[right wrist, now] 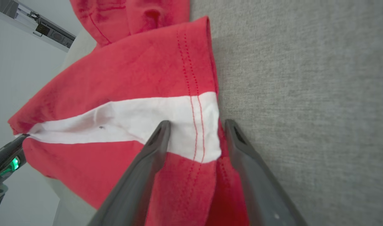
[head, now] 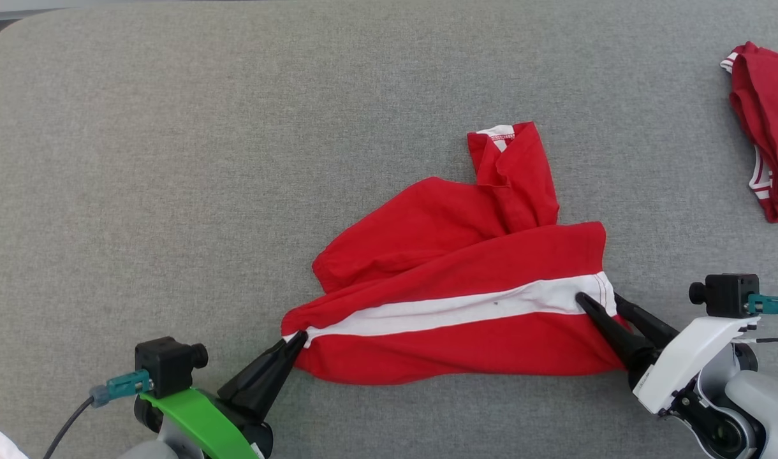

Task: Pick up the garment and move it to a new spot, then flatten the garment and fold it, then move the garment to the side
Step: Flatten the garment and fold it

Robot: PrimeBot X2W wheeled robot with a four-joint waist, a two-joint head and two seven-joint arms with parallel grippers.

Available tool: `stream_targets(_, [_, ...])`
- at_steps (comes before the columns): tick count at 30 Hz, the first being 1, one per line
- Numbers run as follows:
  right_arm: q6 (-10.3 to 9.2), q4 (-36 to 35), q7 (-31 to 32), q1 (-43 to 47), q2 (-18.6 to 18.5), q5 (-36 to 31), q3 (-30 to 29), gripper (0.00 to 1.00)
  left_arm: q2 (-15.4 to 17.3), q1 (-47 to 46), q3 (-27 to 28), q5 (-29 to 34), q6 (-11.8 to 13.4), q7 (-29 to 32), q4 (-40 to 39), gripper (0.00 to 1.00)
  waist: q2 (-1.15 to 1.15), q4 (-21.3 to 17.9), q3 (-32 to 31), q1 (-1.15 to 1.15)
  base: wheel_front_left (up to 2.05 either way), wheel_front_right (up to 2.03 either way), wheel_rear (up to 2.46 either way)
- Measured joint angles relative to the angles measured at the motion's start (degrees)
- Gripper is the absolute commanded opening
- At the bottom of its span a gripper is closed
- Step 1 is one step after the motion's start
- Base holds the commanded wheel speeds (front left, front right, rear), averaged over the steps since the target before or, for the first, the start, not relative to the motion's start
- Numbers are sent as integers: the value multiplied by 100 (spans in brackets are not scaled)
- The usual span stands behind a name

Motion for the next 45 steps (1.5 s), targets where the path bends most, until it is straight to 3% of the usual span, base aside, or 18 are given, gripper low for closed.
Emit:
stream_targets(1, [0,-23,-32,-10,1,12,22,0,0,0,-7,0,0,0,9,0,0,6,-4,0,0,0,0])
stream_targets(6, [0,-176,-245,-88,-152,-60,121,0,22,-17,45,110,0,-8,-42,0,0,5,-51,0,0,0,0])
stream_targets(12, [0,-489,-524,-419,-500,-205,-287,0,256,-455,226,143,0,-18,-682,0,0,-80,-87,0,0,0,0])
stream_targets(16, [0,-714,-563,-984,-713,-365,-605,0,580,-1438,261,299,-1,260,-1055,0,0,-158,-14,0,0,0,0])
stream_targets(21, [1,-650,-549,-2263,-845,-770,-848,0,701,-3238,400,537,-2,697,-1109,0,0,-260,243,0,0,0,0])
stream_targets(26, [0,-229,-538,-3766,-703,-1347,-1056,0,488,-5105,345,915,-10,806,-621,0,0,-362,648,0,0,0,0])
stream_targets(33, [0,126,-590,-4963,-539,-2008,-1359,0,-67,-6834,-101,1612,-10,115,242,0,0,-489,1288,1,0,0,0])
stream_targets(38, [0,165,-605,-4454,-378,-2157,-1298,0,-265,-6513,-644,1638,-10,-10,506,0,0,-584,1599,1,0,0,0])
stream_targets(45, [0,-163,-606,-2592,-55,-2193,-1748,0,-333,-4391,-221,2005,-10,-26,-63,0,0,-711,1655,1,0,0,0])
